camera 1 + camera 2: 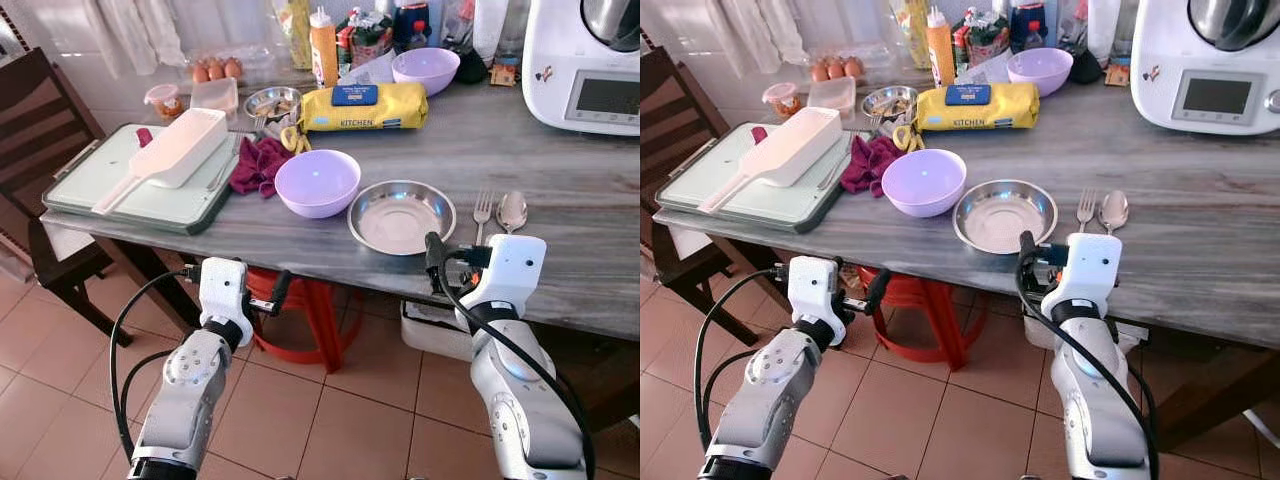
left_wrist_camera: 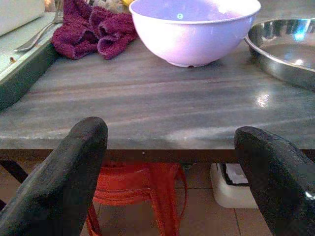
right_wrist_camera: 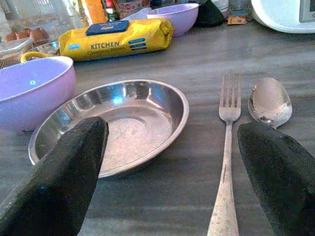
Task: Setting the table
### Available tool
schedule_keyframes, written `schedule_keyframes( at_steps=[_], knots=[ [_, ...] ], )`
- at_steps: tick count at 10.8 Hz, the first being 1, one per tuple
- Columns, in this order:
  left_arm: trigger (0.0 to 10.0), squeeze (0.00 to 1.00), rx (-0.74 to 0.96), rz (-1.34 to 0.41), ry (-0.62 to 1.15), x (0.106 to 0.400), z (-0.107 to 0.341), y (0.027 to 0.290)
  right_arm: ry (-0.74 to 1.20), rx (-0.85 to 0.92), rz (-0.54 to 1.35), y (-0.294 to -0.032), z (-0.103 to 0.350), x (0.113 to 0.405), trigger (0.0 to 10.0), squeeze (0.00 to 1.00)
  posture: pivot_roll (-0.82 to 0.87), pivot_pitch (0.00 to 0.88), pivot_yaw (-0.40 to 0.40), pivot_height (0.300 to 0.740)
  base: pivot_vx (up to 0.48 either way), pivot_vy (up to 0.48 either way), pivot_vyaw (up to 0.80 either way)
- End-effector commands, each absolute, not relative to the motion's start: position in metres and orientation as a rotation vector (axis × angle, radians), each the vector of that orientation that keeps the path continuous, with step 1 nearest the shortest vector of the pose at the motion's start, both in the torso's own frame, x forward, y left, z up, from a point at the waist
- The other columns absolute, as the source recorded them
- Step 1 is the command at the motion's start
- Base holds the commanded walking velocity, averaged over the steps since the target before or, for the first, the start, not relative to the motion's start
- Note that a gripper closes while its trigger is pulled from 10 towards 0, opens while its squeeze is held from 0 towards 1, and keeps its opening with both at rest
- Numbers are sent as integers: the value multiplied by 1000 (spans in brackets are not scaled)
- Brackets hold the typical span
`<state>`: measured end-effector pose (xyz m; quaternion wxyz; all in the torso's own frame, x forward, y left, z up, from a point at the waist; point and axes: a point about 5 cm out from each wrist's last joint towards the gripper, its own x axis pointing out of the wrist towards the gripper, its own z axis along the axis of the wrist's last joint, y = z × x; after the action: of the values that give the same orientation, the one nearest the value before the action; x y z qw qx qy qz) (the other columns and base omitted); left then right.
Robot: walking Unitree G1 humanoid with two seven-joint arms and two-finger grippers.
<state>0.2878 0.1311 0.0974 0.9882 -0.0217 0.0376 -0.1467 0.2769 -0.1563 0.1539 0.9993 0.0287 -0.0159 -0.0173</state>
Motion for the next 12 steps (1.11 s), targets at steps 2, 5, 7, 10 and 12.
schedule_keyframes(
  at_steps=[2,5,7,10,12],
  knots=[
    [10000,0,-34,-283,95,288,95,134,-27,67,-29,-154,154,280,10000,0,-115,89,149,740,-257,0,0],
    [10000,0,-37,-286,99,287,95,134,-24,76,-36,-154,154,281,10000,0,-114,97,151,740,-274,0,0],
    [10000,0,-39,-288,102,287,95,134,-23,81,-38,-153,154,281,10000,0,-112,97,152,740,-296,0,0],
    [10000,0,-36,-290,105,287,95,134,-32,85,-45,-154,158,283,10000,0,-113,97,158,740,-294,0,0],
    [10000,0,-30,-291,108,287,95,135,-32,85,-48,-154,158,284,10000,0,-111,99,158,740,-291,0,0]
  ],
)
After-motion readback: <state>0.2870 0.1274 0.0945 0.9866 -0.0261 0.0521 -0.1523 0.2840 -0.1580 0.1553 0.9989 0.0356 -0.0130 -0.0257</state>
